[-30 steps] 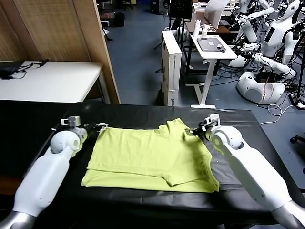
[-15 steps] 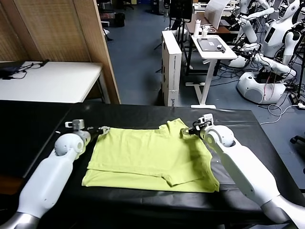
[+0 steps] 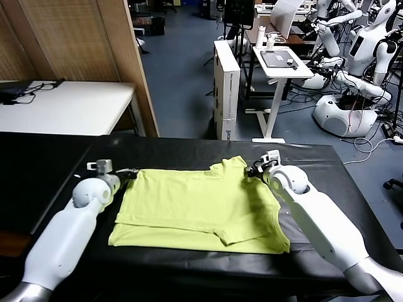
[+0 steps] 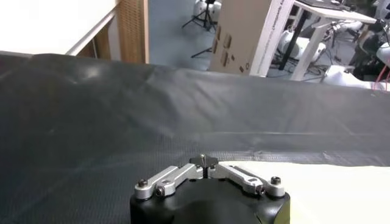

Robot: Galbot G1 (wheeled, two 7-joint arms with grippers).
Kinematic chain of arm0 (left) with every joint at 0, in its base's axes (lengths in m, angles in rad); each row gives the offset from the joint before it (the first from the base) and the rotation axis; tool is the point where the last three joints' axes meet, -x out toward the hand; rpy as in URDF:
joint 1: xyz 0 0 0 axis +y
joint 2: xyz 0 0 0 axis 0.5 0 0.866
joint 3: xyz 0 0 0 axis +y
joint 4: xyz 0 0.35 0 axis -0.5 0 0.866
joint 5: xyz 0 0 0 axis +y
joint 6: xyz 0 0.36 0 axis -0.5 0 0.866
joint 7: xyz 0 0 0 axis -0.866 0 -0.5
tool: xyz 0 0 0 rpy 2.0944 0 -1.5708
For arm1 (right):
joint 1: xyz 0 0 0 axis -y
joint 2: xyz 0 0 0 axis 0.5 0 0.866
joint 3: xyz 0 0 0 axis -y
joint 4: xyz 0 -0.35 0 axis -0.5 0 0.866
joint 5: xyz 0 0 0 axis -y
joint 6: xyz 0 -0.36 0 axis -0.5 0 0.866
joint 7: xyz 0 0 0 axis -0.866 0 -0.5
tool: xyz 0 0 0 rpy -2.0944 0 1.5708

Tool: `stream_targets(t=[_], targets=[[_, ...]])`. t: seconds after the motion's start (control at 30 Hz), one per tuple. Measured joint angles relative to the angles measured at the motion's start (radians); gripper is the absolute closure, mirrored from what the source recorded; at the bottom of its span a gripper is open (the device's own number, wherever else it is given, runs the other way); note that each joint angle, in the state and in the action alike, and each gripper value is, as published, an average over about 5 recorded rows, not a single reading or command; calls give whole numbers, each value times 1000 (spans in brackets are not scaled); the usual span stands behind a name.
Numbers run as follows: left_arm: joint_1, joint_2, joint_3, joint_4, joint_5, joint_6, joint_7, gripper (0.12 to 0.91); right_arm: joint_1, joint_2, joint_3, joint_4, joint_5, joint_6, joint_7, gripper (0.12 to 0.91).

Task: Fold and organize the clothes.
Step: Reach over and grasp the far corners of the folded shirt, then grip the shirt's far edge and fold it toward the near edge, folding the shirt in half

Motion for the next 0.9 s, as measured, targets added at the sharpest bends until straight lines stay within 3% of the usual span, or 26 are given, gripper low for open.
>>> stream_targets(t=[0.3, 0.6, 0.9], targets=[[86, 66, -66, -163, -53, 2, -22, 883, -104, -83, 80, 167, 52, -22, 13, 885], [294, 145, -183, -393, -67, -6, -21, 883, -279, -194, 185, 370, 71, -80, 18, 885], [517, 159, -306, -577, -34, -21, -13, 883, -483, -301, 254, 531, 71, -84, 8, 885]])
